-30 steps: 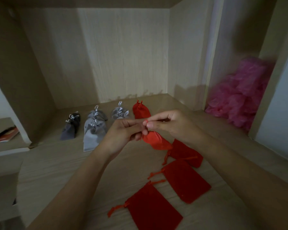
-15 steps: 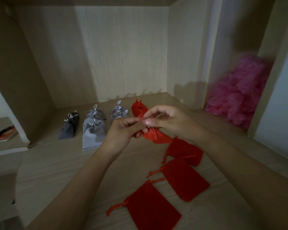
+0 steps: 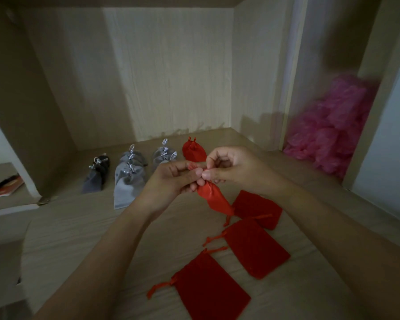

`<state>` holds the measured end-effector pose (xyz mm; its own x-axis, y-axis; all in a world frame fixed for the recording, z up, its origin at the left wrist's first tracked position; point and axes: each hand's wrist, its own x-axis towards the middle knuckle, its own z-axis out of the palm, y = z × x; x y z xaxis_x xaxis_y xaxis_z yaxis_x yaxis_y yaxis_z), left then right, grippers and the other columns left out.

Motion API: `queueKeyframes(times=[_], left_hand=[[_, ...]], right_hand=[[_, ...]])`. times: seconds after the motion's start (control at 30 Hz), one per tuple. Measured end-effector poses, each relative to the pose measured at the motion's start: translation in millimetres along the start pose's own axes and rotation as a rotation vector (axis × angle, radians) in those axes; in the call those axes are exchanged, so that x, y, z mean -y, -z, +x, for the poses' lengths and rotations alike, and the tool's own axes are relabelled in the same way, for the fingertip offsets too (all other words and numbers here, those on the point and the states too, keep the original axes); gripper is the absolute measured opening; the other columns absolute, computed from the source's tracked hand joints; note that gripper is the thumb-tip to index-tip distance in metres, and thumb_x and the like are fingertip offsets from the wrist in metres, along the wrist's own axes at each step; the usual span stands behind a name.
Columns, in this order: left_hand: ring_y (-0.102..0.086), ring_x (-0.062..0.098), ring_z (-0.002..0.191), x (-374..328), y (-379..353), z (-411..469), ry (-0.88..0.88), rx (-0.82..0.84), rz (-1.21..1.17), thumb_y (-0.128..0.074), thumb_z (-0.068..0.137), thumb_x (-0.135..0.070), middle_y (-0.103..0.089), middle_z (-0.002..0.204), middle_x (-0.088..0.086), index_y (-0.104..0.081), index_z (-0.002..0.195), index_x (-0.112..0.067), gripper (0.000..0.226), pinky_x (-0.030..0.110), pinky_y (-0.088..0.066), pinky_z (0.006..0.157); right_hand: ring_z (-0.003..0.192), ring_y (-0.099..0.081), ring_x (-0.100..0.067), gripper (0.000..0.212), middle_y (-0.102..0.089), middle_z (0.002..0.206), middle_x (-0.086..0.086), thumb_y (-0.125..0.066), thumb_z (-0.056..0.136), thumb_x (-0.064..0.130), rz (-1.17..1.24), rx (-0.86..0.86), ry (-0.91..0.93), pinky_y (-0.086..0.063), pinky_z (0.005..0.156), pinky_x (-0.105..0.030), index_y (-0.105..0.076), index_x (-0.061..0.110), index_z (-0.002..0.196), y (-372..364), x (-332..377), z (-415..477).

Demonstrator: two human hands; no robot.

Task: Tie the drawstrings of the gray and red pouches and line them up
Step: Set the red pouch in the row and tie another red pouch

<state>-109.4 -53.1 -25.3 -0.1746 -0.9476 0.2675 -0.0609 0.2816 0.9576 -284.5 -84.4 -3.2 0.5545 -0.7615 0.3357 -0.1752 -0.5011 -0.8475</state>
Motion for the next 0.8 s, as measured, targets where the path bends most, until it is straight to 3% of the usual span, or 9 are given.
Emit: queueKeyframes(times=[0.17,0.33,0.47,0.7,0.8], left_hand=[[-0.046,0.004,0.053,-0.2,-2.3,0.5,-0.052,-0.096,-0.034,-0.055,0.088,-0.008,-0.059,0.055,-0.006,-0.067,0.075,-0.009,0.017,0.015,-0.044,0.060],[-0.046,0.009,0.058,1.1,-4.4,-0.3,-0.062,-0.089,-0.117,-0.060,0.077,-0.024,-0.056,0.055,-0.004,-0.071,0.061,-0.014,0.021,0.021,-0.044,0.065],[-0.047,0.005,0.057,1.1,-6.8,-1.4,-0.014,-0.072,-0.166,-0.058,0.078,-0.023,-0.059,0.057,-0.006,-0.073,0.061,-0.018,0.023,0.017,-0.043,0.063],[-0.053,0.004,0.063,-3.3,3.9,-2.4,0.043,0.008,-0.103,-0.060,0.076,-0.022,-0.067,0.067,-0.006,-0.075,0.068,-0.018,0.018,0.016,-0.040,0.062],[-0.055,0.003,0.064,-4.5,7.7,-2.3,-0.034,-0.039,0.074,-0.065,0.074,-0.017,-0.071,0.069,-0.005,-0.078,0.074,-0.022,0.014,0.014,-0.041,0.061]], right_hand=[[0.065,-0.063,-0.007,0.029,-0.068,0.072,-0.001,-0.082,0.067,0.006,0.018,-0.104,-0.046,-0.051,0.065,-0.018,-0.058,0.012,0.081,-7.1,-2.0,0.9],[0.068,-0.068,-0.004,0.024,-0.072,0.073,0.001,-0.080,0.068,0.001,0.055,-0.118,-0.097,-0.051,0.065,-0.016,-0.071,0.009,0.088,-9.8,-4.6,1.7],[0.076,-0.069,-0.007,0.019,-0.075,0.081,-0.004,-0.080,0.070,0.007,-0.135,-0.199,-0.055,-0.054,0.078,-0.021,-0.076,0.010,0.089,-11.7,-5.1,1.8],[0.072,-0.067,-0.005,0.011,-0.073,0.075,0.006,-0.074,0.076,0.009,-0.305,-0.259,0.017,-0.051,0.072,-0.026,-0.078,0.015,0.084,-15.8,-1.3,-0.3],[0.074,-0.067,-0.027,0.003,-0.072,0.069,-0.009,-0.075,0.076,0.013,-0.348,-0.235,0.024,-0.050,0.065,-0.034,-0.078,0.012,0.077,-16.9,-3.9,0.4]])
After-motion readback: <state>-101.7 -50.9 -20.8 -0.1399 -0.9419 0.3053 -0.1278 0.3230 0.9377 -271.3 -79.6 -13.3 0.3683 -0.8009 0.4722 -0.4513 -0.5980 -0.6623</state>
